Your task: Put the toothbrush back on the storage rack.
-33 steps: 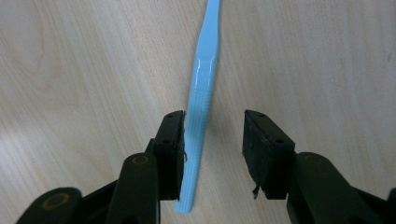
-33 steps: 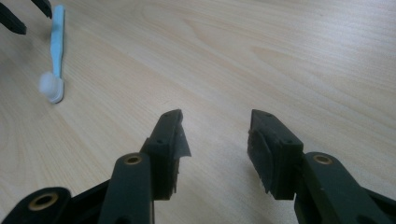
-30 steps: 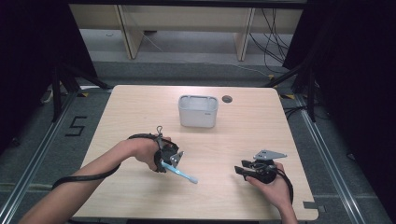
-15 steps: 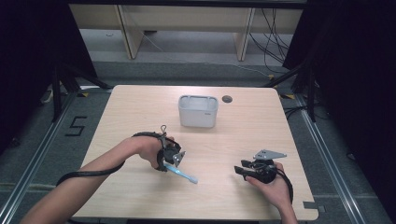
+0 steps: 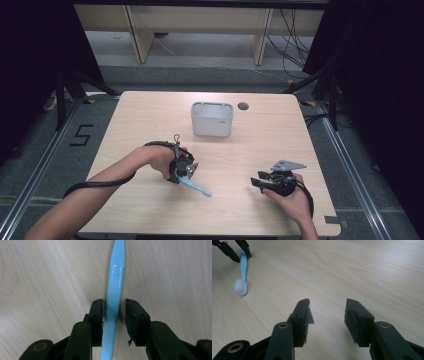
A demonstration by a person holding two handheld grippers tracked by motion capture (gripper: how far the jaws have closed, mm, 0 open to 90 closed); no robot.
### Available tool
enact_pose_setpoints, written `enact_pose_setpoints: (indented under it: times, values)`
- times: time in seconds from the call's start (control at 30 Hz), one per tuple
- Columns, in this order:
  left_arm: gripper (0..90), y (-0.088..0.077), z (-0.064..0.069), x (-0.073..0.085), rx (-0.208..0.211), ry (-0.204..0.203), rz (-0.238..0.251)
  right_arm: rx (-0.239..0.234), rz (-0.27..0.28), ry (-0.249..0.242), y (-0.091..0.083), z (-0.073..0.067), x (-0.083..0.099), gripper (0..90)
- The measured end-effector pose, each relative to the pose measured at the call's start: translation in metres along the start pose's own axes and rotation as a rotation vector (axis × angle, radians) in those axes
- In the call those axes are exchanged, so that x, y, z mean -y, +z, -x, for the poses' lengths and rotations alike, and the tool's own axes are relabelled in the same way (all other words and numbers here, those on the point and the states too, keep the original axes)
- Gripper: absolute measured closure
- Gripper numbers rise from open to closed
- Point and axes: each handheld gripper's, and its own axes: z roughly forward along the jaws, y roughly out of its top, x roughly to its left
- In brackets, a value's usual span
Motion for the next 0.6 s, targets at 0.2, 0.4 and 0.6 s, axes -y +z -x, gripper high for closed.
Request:
enact_pose_setpoints:
  times: [0.2,0.4,0.6]
  values:
    - [72.4,0.0001,0.0016,-0.0026,0.003,0.006,-0.007,0.005,-0.011,0.014,-0.0007,-0.0029,-0.0005,55.2]
    - [77.8,0.0002,0.0042,-0.0052,0.014,-0.017,-0.026,0.01,-0.006,-0.015,-0.0009,-0.0029,-0.0021,55.2]
    - [78.5,0.0,0.0083,-0.0052,0.012,-0.042,-0.025,0.008,-0.011,-0.01,-0.0007,-0.0023,-0.0014,55.2]
